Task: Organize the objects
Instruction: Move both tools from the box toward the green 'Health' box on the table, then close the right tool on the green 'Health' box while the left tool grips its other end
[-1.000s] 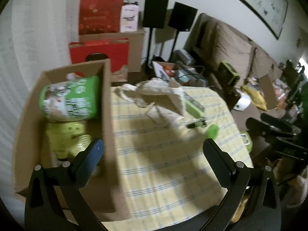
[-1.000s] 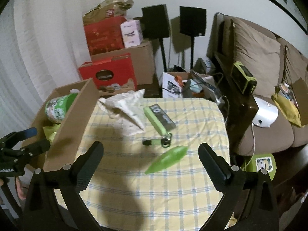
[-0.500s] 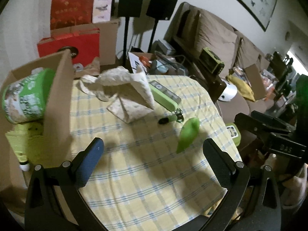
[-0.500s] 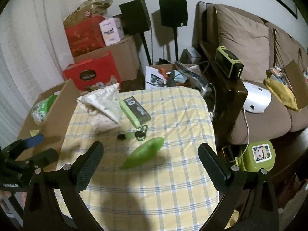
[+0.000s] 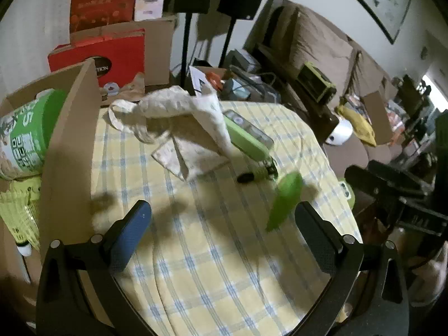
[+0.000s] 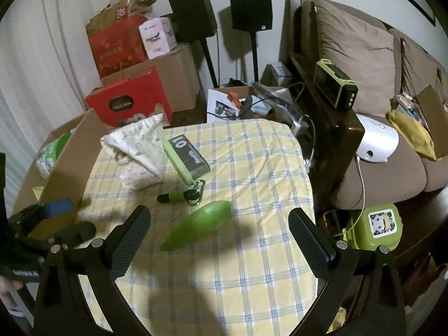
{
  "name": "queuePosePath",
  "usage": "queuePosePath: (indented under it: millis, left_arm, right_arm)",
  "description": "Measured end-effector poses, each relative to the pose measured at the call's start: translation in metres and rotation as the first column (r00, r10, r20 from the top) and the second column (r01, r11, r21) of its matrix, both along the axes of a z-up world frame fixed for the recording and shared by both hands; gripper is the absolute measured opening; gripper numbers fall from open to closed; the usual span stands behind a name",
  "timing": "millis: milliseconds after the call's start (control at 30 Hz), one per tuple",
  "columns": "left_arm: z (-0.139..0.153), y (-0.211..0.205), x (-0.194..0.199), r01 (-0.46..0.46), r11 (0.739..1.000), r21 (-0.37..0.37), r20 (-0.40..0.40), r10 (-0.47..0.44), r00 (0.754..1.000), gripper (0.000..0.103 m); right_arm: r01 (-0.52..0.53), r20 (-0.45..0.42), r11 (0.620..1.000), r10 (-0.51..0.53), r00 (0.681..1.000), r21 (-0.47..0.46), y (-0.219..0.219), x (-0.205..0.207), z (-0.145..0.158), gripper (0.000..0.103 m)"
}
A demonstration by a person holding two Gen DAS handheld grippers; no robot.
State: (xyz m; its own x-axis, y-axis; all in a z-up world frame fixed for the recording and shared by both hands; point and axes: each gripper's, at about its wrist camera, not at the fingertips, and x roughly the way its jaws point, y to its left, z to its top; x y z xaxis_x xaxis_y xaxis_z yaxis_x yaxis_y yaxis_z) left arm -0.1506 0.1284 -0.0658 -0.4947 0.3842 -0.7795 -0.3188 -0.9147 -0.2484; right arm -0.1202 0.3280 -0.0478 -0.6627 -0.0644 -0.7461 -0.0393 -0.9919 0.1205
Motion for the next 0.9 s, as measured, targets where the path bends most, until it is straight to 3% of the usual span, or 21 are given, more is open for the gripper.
queuePosePath:
  millis: [467,900]
  left_arm:
    - [0.005,0.012,-0.070,-0.077,0.997,0.009,0.040,0.076,0.996,0.103]
    - [-0.027,0.018,-0.116,-0.168,0.985,0.025,0.164,0.162,0.973,0.101]
  right_arm:
    - [-0.137,0.013,0.987,0.136,0.991,0.089,-0.035,-0.066,-0.023,0.099]
    - [-0.206,0.054,0.975,0.202,0.978,0.080,-0.039,-0.112,-0.052,0.094]
